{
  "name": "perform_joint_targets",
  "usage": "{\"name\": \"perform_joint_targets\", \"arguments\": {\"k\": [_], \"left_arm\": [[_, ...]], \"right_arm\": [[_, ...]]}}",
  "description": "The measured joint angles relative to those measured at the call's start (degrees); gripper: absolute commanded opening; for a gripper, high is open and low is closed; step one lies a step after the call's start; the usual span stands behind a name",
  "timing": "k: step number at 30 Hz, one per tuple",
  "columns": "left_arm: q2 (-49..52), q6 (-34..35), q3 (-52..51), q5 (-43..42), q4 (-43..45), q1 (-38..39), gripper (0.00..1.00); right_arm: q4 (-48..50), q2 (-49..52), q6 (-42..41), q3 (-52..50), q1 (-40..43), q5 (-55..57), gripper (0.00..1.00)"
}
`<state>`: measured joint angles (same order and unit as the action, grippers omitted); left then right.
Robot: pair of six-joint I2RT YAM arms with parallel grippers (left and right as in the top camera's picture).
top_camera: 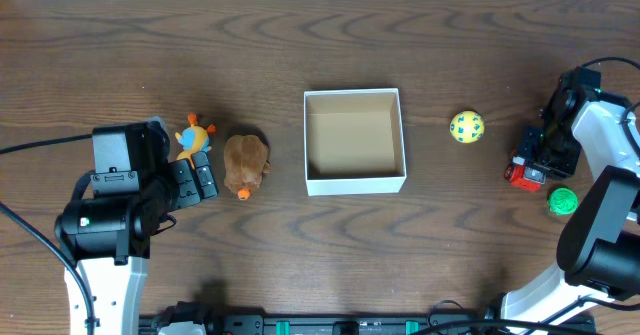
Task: Pack container
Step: 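Lower the right gripper over the red truck and grasp it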
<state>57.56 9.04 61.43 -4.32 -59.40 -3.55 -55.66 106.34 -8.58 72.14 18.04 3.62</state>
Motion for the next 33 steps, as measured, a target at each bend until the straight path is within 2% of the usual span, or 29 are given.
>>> {"name": "perform_joint_targets", "arguments": {"k": [6,21,28,31,33], "left_arm": [[0.0,0.0,0.0,0.0,0.0,0.0,0.98],[0.0,0.0,0.0,0.0,0.0,0.0,0.98],[0.0,0.0,0.0,0.0,0.0,0.0,0.98],[0.0,0.0,0.0,0.0,0.0,0.0,0.98],[0.0,0.0,0.0,0.0,0.0,0.0,0.98]], "right_arm": [[0.0,0.0,0.0,0.0,0.0,0.0,0.43],[0.0,0.0,0.0,0.0,0.0,0.0,0.27],[0.0,0.0,0.0,0.0,0.0,0.0,0.14],[0.0,0.0,0.0,0.0,0.0,-0.2,0.01],[0.0,0.0,0.0,0.0,0.0,-0.2,0.01]]}}
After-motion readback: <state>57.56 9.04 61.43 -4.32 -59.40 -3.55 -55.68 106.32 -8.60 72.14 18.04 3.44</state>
